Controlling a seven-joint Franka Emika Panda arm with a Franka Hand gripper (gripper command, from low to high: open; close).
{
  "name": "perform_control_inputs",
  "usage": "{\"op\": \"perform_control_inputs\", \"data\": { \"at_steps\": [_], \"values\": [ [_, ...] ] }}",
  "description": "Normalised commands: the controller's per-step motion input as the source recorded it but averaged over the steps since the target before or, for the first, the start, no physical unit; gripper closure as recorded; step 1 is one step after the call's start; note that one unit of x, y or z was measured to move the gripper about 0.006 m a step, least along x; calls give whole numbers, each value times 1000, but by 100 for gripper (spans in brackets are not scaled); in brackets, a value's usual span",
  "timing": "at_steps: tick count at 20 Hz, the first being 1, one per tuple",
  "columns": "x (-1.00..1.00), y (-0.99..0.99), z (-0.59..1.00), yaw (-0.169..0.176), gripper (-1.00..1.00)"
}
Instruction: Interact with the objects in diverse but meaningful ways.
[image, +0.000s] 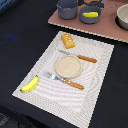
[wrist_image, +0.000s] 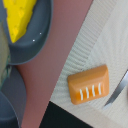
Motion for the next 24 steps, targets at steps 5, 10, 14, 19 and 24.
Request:
{"op": "perform_control_inputs", "data": {
  "at_steps": [5,10,14,19,24],
  "values": [
    [-43,-411,-219,-212,-100],
    [-112,-436,-251,-199,-100],
    [-136,-479,-281,-177,-100],
    [-352,-431,-343,-151,-100],
    [-697,-190,-509,-115,-100]
  ]
}}
